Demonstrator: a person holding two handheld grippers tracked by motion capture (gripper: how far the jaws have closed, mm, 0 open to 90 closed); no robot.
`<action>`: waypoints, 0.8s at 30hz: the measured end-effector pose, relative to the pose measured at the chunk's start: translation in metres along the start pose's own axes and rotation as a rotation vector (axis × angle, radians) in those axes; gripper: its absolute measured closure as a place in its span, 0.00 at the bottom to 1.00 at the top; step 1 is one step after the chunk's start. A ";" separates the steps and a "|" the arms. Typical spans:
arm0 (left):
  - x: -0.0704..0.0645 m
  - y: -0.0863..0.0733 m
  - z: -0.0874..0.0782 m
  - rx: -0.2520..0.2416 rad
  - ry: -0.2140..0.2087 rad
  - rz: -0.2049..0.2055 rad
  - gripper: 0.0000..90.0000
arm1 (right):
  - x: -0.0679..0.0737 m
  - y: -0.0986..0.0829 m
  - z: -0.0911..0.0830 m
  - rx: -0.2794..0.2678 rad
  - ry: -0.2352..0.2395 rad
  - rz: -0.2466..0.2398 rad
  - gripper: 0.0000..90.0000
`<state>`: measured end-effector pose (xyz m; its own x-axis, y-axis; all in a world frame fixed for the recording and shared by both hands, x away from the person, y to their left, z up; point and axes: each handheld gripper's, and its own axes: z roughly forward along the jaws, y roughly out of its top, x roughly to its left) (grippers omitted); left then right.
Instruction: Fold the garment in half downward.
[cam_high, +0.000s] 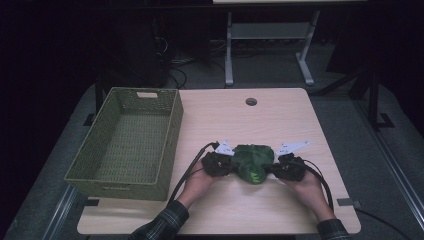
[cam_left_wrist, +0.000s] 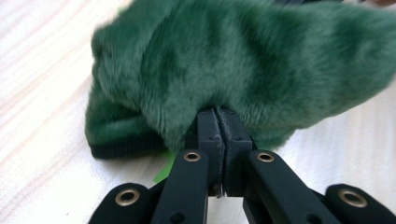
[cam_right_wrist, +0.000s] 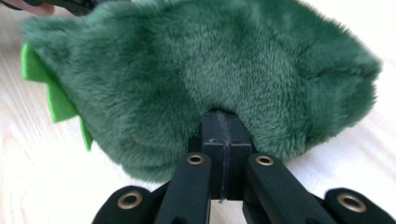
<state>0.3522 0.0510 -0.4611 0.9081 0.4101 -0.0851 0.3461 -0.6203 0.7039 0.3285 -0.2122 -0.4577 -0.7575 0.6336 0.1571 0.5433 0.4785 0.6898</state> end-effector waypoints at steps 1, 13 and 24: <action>0.000 -0.002 0.002 -0.006 -0.003 -0.013 0.99 | 0.000 -0.002 0.000 0.005 0.002 0.002 1.00; 0.000 -0.002 -0.005 -0.005 0.001 -0.010 0.98 | 0.005 -0.013 -0.005 0.051 -0.015 -0.014 1.00; -0.018 0.002 -0.032 -0.045 -0.052 -0.024 0.98 | -0.001 -0.006 -0.045 -0.060 -0.035 0.006 1.00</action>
<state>0.3289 0.0642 -0.4358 0.9111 0.3884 -0.1383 0.3581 -0.5793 0.7323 0.3096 -0.2433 -0.4300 -0.7404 0.6579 0.1377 0.5245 0.4374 0.7305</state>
